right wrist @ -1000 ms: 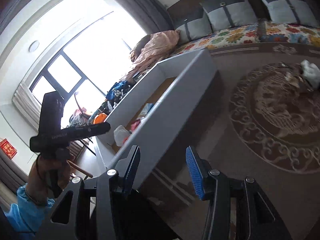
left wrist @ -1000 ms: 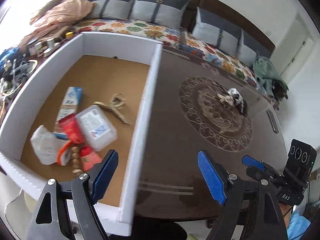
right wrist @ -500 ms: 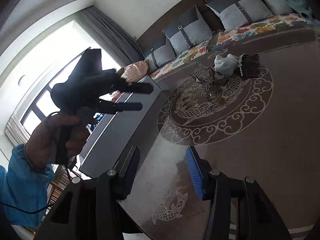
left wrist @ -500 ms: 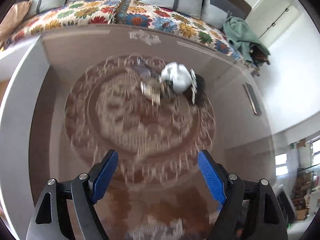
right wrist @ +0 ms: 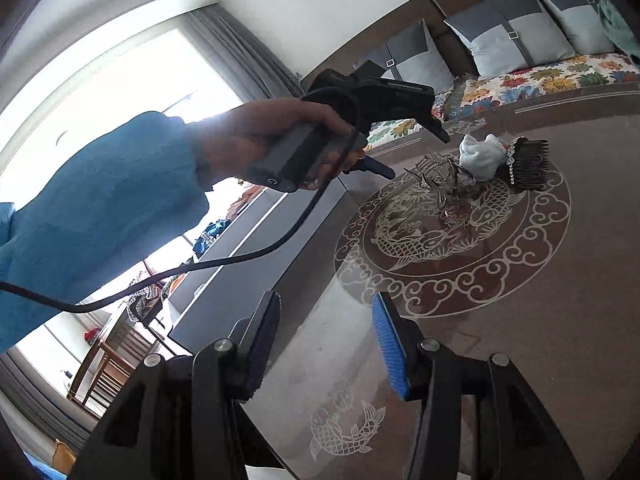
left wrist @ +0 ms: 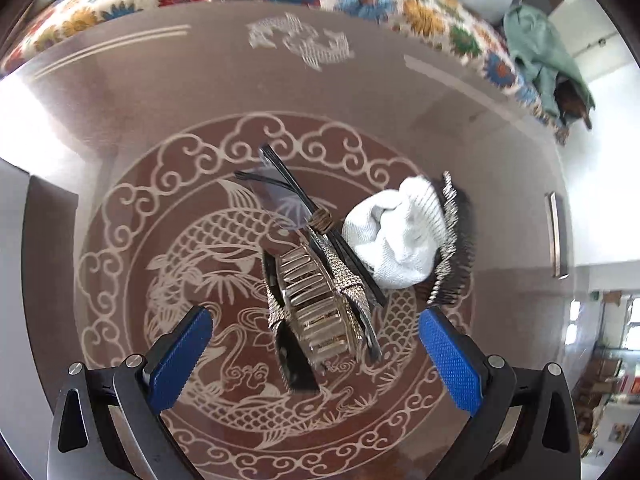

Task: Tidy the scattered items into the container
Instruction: 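Close the left gripper on the gold rhinestone hair clip, then lift the hair clip with the left gripper while the right gripper reaches toward the black comb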

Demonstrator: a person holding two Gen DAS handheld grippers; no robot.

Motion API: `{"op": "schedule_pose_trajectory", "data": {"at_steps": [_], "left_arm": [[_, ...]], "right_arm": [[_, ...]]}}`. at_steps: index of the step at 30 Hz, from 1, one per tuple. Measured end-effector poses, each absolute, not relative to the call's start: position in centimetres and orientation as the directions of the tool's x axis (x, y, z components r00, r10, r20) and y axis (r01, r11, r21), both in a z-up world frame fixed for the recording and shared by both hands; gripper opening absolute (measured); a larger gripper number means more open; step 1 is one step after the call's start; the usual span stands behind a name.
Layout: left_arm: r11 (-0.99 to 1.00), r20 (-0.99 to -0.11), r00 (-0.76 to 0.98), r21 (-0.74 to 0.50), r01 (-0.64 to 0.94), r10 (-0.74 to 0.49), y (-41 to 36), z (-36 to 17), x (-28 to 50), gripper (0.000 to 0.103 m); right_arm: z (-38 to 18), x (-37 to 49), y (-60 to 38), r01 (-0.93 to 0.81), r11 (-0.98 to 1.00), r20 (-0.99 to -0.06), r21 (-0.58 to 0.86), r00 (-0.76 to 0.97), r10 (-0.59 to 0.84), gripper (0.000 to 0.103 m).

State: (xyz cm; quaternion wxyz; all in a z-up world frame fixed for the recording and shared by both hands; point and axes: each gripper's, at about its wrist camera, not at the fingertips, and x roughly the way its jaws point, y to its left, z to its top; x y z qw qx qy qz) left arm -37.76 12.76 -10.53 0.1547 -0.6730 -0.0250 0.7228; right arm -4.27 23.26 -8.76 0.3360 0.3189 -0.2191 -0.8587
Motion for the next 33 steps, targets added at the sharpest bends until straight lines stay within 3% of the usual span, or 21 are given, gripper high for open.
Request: {"op": "schedule_pose_trajectory", "data": {"at_steps": [4,5,6,7,8,10,13,22,24,31,33], "left_arm": [[-0.931,-0.946,-0.027,-0.311,-0.193,0.322,13.0,-11.3,-37.9,0.103],[-0.927,-0.941,-0.032,-0.326,-0.184,0.338,12.9,-11.3,-37.9,0.097],[-0.928,-0.940,-0.038,-0.328,-0.177,0.340,12.7,-11.3,-37.9,0.086],[-0.932,-0.944,-0.040,-0.316,-0.179,0.327,12.7,-11.3,-37.8,0.059],[-0.935,-0.948,-0.040,-0.303,-0.185,0.315,12.6,-11.2,-37.8,0.050],[-0.935,-0.953,-0.034,-0.288,-0.209,0.301,12.7,-11.1,-37.5,0.049],[-0.930,-0.951,-0.067,-0.278,-0.240,0.302,12.7,-9.9,-36.9,0.018],[-0.904,-0.929,-0.095,-0.318,-0.284,0.357,9.3,-8.0,-32.6,0.012],[-0.895,-0.916,-0.101,-0.350,-0.275,0.389,7.8,-8.1,-31.1,0.000],[-0.870,-0.892,-0.077,-0.410,-0.275,0.445,5.0,-9.3,-27.9,0.001],[-0.877,-0.890,-0.114,-0.400,-0.266,0.441,4.7,-9.0,-27.7,0.010]], "right_arm": [[-9.6,-4.6,23.2,0.411,-0.675,-0.422,0.612,-0.553,-0.719,0.049],[-9.8,-4.7,23.2,0.406,-0.674,-0.426,0.617,-0.548,-0.720,0.049],[-9.9,-4.7,23.2,0.402,-0.674,-0.429,0.619,-0.546,-0.720,0.049],[-10.0,-4.8,23.1,0.399,-0.675,-0.431,0.621,-0.545,-0.719,0.049],[-10.0,-4.8,23.1,0.397,-0.676,-0.433,0.621,-0.545,-0.718,0.049],[-10.1,-4.8,23.1,0.396,-0.679,-0.436,0.618,-0.546,-0.715,0.049],[-10.1,-4.8,23.0,0.395,-0.684,-0.442,0.613,-0.546,-0.712,0.049],[-10.3,-4.9,23.8,0.374,-0.691,-0.434,0.619,-0.570,-0.698,0.049],[-10.3,-4.9,24.2,0.364,-0.697,-0.435,0.617,-0.580,-0.688,0.049],[-11.2,-5.5,25.7,0.304,-0.707,-0.443,0.638,-0.606,-0.661,0.049],[-11.6,-5.7,25.9,0.288,-0.711,-0.454,0.641,-0.604,-0.655,0.049]]}}
